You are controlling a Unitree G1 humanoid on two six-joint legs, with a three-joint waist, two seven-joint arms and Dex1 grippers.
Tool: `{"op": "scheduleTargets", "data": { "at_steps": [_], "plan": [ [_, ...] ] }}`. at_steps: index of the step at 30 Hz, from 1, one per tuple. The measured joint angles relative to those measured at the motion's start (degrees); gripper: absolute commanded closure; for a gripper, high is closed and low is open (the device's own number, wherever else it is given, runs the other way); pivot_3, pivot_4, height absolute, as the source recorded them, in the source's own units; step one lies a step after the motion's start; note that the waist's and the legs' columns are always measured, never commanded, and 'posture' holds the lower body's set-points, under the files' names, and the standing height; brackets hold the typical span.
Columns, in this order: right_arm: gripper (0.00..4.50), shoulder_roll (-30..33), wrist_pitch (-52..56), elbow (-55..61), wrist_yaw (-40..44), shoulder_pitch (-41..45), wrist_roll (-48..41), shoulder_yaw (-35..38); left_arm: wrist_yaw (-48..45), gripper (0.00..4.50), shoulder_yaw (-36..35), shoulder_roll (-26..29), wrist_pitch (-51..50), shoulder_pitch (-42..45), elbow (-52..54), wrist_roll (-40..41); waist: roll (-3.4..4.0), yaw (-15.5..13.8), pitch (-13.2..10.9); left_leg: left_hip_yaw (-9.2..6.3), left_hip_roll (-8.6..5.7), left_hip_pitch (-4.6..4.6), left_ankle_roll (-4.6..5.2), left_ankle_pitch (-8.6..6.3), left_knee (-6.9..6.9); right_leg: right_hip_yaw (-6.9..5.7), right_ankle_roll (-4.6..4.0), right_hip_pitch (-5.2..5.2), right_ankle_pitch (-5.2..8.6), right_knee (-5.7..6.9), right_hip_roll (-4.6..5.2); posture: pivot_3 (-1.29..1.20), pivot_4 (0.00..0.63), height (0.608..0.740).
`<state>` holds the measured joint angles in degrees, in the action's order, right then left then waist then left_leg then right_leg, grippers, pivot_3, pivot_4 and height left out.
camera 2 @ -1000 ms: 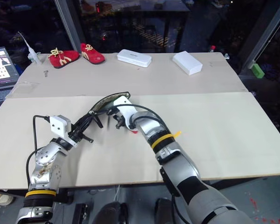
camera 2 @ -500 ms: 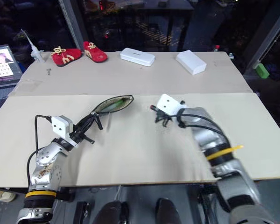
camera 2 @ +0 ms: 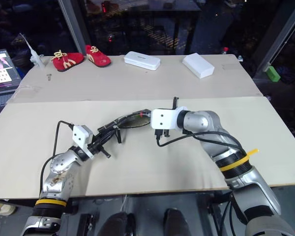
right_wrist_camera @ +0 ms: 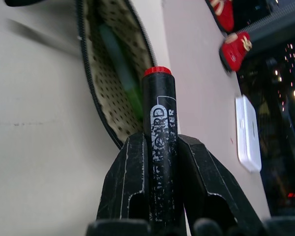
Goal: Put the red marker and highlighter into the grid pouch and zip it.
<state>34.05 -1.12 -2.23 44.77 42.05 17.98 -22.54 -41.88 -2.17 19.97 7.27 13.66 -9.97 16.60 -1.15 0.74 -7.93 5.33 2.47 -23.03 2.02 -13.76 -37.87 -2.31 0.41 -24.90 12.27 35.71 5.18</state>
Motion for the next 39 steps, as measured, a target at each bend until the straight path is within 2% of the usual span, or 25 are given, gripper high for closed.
{"op": "scheduleTargets", "data": {
  "at_steps": [10,15,25,39],
  "plan": [
    [4.0,1.1,-7.0,-0.4,1.3,0.0,1.8,-0.6,-0.5,4.5,0.1,-0.8,0.0,1.9,-2.0,0.0,0.0,0.0,0.0,-0.02,0.0,0.04,0.0,0.0,-0.01,-0.01,0.0,0.04,0.0,0.01,-0.03,0.0,0.15,0.74],
    [4.0,1.3,-7.2,-0.6,1.6,0.0,1.8,-0.4,-0.5,4.5,0.0,-0.9,0.0,1.9,-2.1,0.0,0.0,0.0,0.0,0.0,0.01,0.12,0.0,0.0,-0.01,0.0,0.0,0.08,0.0,0.05,-0.03,0.0,0.15,0.74],
    [4.0,-3.6,-9.4,-10.0,-0.3,4.3,6.0,-1.8,-0.9,4.5,0.1,-1.5,0.0,1.8,-1.9,0.1,0.0,0.0,0.0,0.01,0.0,0.13,0.0,0.01,-0.01,0.0,0.0,0.1,0.0,0.05,-0.04,0.0,0.15,0.74],
    [4.0,-12.7,-22.2,-26.5,-7.0,11.1,14.7,-10.1,-2.8,4.5,1.0,-1.7,-0.2,1.2,-1.0,0.7,0.01,0.1,0.0,0.05,0.02,0.13,-0.02,0.02,-0.01,0.0,-0.01,0.09,0.0,0.09,-0.03,0.0,0.15,0.74]
  ]
}}
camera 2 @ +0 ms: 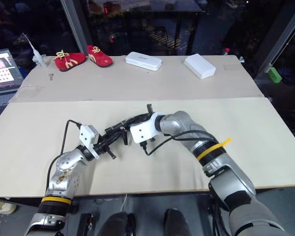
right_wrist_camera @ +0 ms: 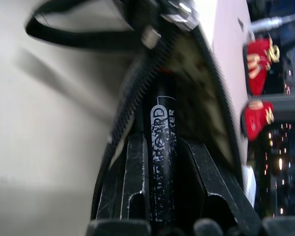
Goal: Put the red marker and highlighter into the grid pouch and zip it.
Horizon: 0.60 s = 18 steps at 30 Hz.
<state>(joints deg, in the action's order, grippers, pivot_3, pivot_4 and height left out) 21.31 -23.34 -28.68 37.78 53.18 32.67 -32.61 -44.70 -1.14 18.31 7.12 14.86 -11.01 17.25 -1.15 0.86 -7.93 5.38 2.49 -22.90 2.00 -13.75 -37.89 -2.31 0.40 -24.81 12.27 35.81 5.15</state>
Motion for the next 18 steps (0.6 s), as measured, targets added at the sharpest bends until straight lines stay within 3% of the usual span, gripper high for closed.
{"op": "scheduleTargets", "data": {
  "at_steps": [4,5,7,10,14,18],
  "plan": [
    [4.0,-2.2,-2.2,-3.4,-1.8,1.2,0.3,-0.3,-0.5,4.5,-0.1,0.1,0.0,-0.3,0.0,0.1,0.0,0.0,0.0,0.0,0.02,0.0,0.0,0.0,0.0,0.0,0.0,0.0,0.0,0.01,-0.01,0.0,0.15,0.74],
    [3.0,-2.7,-2.2,-3.7,-1.7,1.2,0.0,-0.2,-0.5,4.5,-0.2,0.2,0.0,-0.4,0.0,0.1,0.0,0.0,0.0,-0.01,0.02,0.0,0.0,0.0,0.0,0.0,0.0,0.0,0.0,0.02,-0.01,0.0,0.15,0.74],
    [2.5,-3.6,-2.3,-3.9,-1.1,1.2,-1.6,0.1,-0.7,4.5,-0.3,0.2,0.0,-0.4,0.0,0.3,0.0,0.0,0.0,-0.01,0.02,0.01,0.0,0.0,0.0,0.0,-0.01,0.0,0.0,0.02,0.0,0.0,0.15,0.74],
    [1.38,-3.9,-2.3,-4.1,-0.7,1.2,-2.6,0.7,-0.7,4.5,-0.4,0.2,0.1,-0.4,0.3,0.8,0.0,0.1,0.0,-0.01,0.02,0.01,0.0,0.0,0.0,0.0,-0.01,0.0,0.0,0.05,0.0,0.0,0.15,0.74],
    [1.38,-1.2,-2.6,-4.6,-0.4,1.2,-5.4,3.7,-0.8,4.5,-0.7,0.4,0.1,-0.4,0.3,0.9,0.0,-0.2,0.0,-0.03,-0.01,-0.01,0.0,0.0,0.0,-0.02,-0.01,0.03,-0.01,0.01,0.04,0.0,0.15,0.74],
    [1.38,4.6,-2.0,0.0,5.5,-1.9,-14.3,9.3,-1.0,4.5,-0.4,0.4,0.1,-0.5,0.2,0.8,0.0,-0.2,0.0,-0.06,0.0,-0.03,0.03,-0.02,0.0,-0.04,0.0,0.1,-0.01,0.0,0.04,0.0,0.15,0.74]
  ]
}}
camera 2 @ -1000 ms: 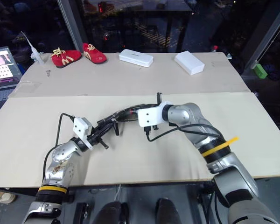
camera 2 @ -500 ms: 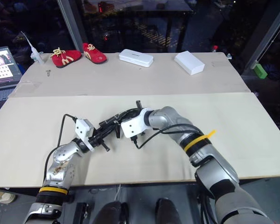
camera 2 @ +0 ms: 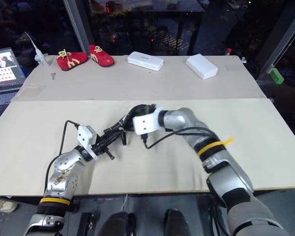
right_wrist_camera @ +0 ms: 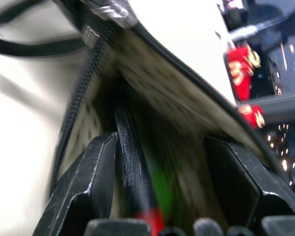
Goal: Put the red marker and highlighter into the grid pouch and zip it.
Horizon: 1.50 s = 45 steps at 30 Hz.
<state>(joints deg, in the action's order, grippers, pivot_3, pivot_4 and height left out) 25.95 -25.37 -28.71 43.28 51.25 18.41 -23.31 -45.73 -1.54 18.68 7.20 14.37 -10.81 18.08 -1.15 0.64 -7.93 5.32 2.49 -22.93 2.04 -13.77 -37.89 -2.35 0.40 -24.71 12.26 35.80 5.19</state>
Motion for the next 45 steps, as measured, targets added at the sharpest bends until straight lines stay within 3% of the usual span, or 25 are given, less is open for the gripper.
{"op": "scheduleTargets", "data": {
  "at_steps": [4,6,12,16,23,28,36,41,45],
  "plan": [
    [1.38,6.3,10.9,11.5,11.8,-8.1,-14.4,6.0,-0.3,4.5,0.1,0.3,0.0,0.0,-0.2,0.0,0.0,0.0,0.0,-0.11,0.03,0.11,0.03,-0.02,0.0,-0.04,0.0,0.22,0.0,-0.06,0.0,0.0,0.15,0.74],
    [1.38,9.2,24.2,19.4,16.6,-11.1,-23.4,9.2,-0.5,4.5,0.4,-0.1,0.0,0.7,-0.3,0.0,0.0,0.1,0.0,-0.16,0.03,0.2,0.03,-0.02,-0.01,-0.01,0.0,0.26,0.0,-0.11,0.01,0.0,0.15,0.74],
    [1.38,15.7,51.7,36.1,21.1,-18.4,-39.0,15.5,-1.0,4.5,0.4,0.0,0.0,0.8,-0.7,0.0,-0.06,-0.1,0.0,-0.22,0.12,0.59,0.0,-0.05,0.01,-0.05,-0.13,0.56,0.08,-0.1,-0.06,0.0,0.15,0.74],
    [1.38,11.0,62.4,38.3,16.4,-23.1,-40.3,11.9,-1.0,4.5,0.5,-0.1,0.0,1.2,-1.0,0.0,-0.06,0.2,0.0,-0.11,0.09,0.56,-0.01,-0.05,0.01,0.09,-0.13,0.43,0.07,0.0,-0.04,0.0,0.15,0.74],
    [1.38,-2.1,78.7,36.2,2.2,-16.8,-38.1,6.4,-1.0,4.5,0.6,-0.3,-0.2,1.5,-1.0,0.0,-0.05,0.1,0.0,-0.14,0.06,0.48,-0.01,-0.05,0.01,0.03,-0.11,0.37,0.08,-0.01,-0.06,0.0,0.15,0.74],
    [1.38,-10.4,83.3,34.5,-4.4,-10.6,-37.6,6.0,-1.1,4.5,0.9,-0.4,-0.4,2.2,-1.2,0.0,-0.05,-0.1,0.0,-0.2,0.02,0.4,-0.01,-0.05,0.01,-0.05,-0.1,0.37,0.08,-0.03,-0.04,0.0,0.15,0.74],
    [1.38,-14.1,85.0,31.4,-9.1,-7.2,-35.5,4.1,-1.1,4.5,0.9,-0.9,-0.4,3.3,-2.7,-0.1,-0.05,0.0,0.0,-0.21,0.0,0.33,-0.01,-0.05,0.0,-0.07,-0.09,0.36,0.08,-0.05,-0.03,0.0,0.15,0.74],
    [2.65,-14.4,83.7,28.3,-10.8,-6.9,-33.5,4.0,-1.1,4.5,1.0,-1.1,-0.3,3.4,-3.1,-0.1,-0.05,0.1,0.0,-0.22,0.0,0.33,-0.01,-0.05,0.01,-0.08,-0.09,0.34,0.08,-0.04,-0.05,0.0,0.15,0.74],
    [4.12,-13.5,81.7,27.5,-10.3,-6.9,-32.5,3.8,-1.1,4.5,1.0,-1.3,-0.1,3.5,-3.3,-0.1,-0.05,0.2,0.0,-0.22,0.01,0.32,-0.01,-0.05,0.0,-0.08,-0.08,0.33,0.08,-0.05,-0.04,0.0,0.15,0.74]
  ]
}}
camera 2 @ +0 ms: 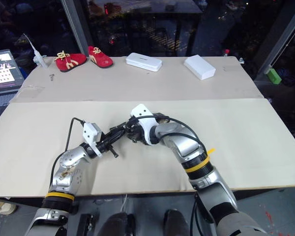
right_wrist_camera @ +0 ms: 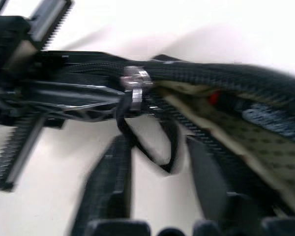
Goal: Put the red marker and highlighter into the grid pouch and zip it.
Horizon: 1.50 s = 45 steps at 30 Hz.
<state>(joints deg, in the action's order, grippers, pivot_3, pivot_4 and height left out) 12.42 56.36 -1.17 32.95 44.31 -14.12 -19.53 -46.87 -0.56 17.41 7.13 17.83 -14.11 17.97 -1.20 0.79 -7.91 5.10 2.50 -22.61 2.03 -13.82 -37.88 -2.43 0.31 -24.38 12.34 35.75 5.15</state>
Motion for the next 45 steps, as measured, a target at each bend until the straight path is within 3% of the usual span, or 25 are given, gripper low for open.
{"op": "scheduleTargets", "data": {
  "at_steps": [1,11,13,19,24,37,41,45],
  "plan": [
    [4.47,0.4,-0.2,0.0,0.5,0.0,0.0,0.0,0.0,4.5,0.0,0.0,0.0,0.0,0.0,0.0,0.0,0.0,0.0,0.0,0.0,0.0,0.0,0.0,0.0,0.0,0.0,0.0,0.0,0.0,0.0,0.0,0.15,0.74],
    [4.47,3.8,-0.9,2.3,3.2,-0.2,0.4,-0.2,0.2,4.5,0.1,-0.2,0.0,0.0,0.1,-0.1,0.0,0.0,0.0,-0.02,0.0,-0.01,0.0,0.0,0.0,-0.01,0.0,0.0,0.0,-0.02,0.0,0.0,0.15,0.74],
    [4.47,6.6,-0.8,4.5,4.0,-0.7,0.4,-0.3,0.3,4.5,0.2,-0.2,0.0,-0.2,0.1,-0.1,0.0,-0.1,0.0,-0.03,0.0,-0.03,0.0,0.0,0.0,-0.02,0.0,0.0,0.0,-0.03,0.02,0.0,0.15,0.74],
    [4.47,23.8,-0.9,13.5,12.0,-7.4,-1.4,3.2,0.2,4.5,0.6,-0.1,0.0,-1.0,0.6,-0.1,0.0,-0.8,0.0,-0.14,-0.05,-0.23,0.04,-0.02,0.0,-0.14,0.06,0.01,-0.02,-0.39,0.05,0.0,0.15,0.74],
    [4.47,29.7,-3.6,12.5,14.1,-9.1,-0.6,4.7,0.2,4.5,0.7,-0.2,0.0,-1.0,1.0,-0.1,-0.01,-0.3,0.0,-0.13,0.0,-0.19,0.04,-0.03,0.0,-0.13,0.05,0.01,-0.03,-0.38,-0.05,0.0,0.15,0.74],
    [4.47,30.9,-9.9,3.4,13.3,-8.5,1.2,7.1,0.2,4.5,0.8,-0.1,0.0,-1.0,1.0,-0.1,-0.02,-0.4,0.0,-0.09,-0.01,-0.24,0.05,-0.03,0.0,-0.08,0.09,0.02,-0.05,-0.5,-0.03,0.0,0.15,0.74],
    [3.42,30.8,-11.0,1.2,13.6,-8.6,1.0,8.1,0.3,4.5,0.7,0.1,0.0,-1.0,1.0,-0.1,-0.02,-0.5,0.0,-0.08,-0.03,-0.24,0.05,-0.02,0.0,-0.07,0.1,0.03,-0.06,-0.51,-0.02,0.0,0.15,0.74],
    [1.96,31.2,-10.7,2.4,17.1,-9.7,-1.0,9.4,0.8,4.5,0.4,0.6,-0.1,-1.4,1.9,-0.1,-0.02,-0.6,0.0,-0.09,0.01,-0.24,0.05,-0.03,0.0,-0.07,0.1,0.03,-0.06,-0.53,-0.04,0.0,0.15,0.74]
  ]
}}
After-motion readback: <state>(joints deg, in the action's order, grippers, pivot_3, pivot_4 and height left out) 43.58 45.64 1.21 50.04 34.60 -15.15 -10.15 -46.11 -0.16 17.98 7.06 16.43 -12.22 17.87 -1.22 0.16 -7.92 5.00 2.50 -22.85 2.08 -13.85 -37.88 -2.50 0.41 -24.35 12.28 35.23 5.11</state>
